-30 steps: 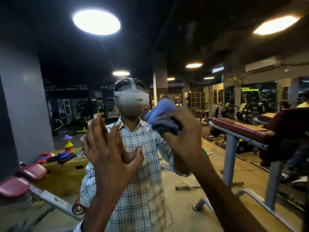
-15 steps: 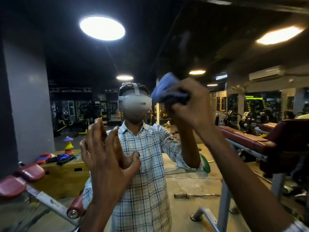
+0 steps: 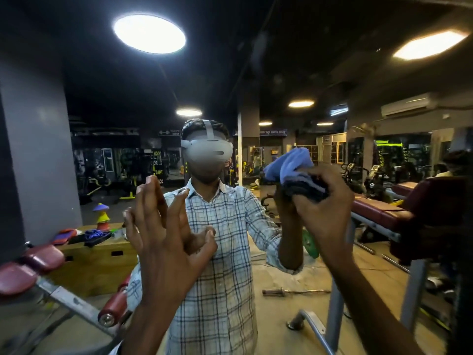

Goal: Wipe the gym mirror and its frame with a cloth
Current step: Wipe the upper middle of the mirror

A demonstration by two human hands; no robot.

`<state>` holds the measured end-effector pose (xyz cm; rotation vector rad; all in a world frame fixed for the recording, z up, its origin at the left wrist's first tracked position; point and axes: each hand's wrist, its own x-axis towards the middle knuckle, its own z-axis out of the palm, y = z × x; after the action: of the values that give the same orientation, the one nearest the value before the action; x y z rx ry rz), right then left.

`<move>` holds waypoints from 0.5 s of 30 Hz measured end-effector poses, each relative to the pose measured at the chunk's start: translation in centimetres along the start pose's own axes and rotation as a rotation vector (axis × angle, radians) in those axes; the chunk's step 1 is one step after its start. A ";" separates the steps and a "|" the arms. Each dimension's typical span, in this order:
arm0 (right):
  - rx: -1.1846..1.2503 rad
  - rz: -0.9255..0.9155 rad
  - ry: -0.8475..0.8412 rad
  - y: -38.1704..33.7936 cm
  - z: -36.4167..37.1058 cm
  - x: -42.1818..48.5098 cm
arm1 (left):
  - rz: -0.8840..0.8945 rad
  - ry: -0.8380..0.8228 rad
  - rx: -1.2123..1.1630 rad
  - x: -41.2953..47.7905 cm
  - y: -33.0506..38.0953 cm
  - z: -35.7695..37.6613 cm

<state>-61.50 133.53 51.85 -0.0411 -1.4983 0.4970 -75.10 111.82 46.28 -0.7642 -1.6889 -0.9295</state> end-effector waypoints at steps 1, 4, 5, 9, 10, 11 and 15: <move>0.004 -0.015 -0.003 0.0 0.5 -1.5 | 0.008 -0.004 -0.003 -0.1 0.4 0.2; -0.127 -0.241 -0.344 1.7 1.1 -6.3 | 0.024 -0.006 -0.006 -0.3 1.3 0.8; -0.156 -0.314 -0.441 2.6 0.6 -6.6 | 0.018 -0.006 -0.012 -0.3 1.5 0.9; -0.103 -0.207 -0.185 3.8 -2.3 -3.9 | -0.006 -0.014 -0.014 -0.5 1.9 1.1; -0.079 -0.134 -0.065 3.9 -2.6 -3.5 | -0.006 -0.010 -0.014 -0.5 2.1 1.1; -0.062 -0.066 0.019 3.9 -2.5 -3.5 | -0.007 -0.005 -0.014 -0.5 2.3 1.2; -0.116 -0.195 -0.270 4.4 -1.3 -6.5 | -0.030 0.014 -0.017 -0.3 3.2 1.8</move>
<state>-61.45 135.60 44.18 0.0842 -1.7741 0.2644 -73.18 114.94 46.39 -0.7438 -1.6861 -0.9683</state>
